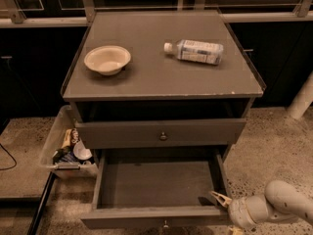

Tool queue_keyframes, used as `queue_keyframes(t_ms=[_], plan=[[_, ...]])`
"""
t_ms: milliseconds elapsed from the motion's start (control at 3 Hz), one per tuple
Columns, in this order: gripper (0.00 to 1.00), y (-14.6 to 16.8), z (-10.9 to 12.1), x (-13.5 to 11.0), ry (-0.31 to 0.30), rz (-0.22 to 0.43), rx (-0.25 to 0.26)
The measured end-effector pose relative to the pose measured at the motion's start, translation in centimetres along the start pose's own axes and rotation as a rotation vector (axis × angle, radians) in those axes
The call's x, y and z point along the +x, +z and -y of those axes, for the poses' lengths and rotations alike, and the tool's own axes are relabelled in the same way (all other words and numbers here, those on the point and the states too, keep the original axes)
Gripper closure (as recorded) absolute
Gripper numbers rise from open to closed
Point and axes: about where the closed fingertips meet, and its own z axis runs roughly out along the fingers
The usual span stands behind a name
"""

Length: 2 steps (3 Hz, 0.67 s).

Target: Open middle drawer

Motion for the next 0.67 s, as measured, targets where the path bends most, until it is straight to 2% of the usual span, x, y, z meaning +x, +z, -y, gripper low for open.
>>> queue_keyframes(t_ms=[333, 667], plan=[[0.00, 0.0, 0.1, -0.1, -0.001, 0.000, -0.002], [0.00, -1.3, 1.2, -2.2, -0.046, -0.025, 0.004]])
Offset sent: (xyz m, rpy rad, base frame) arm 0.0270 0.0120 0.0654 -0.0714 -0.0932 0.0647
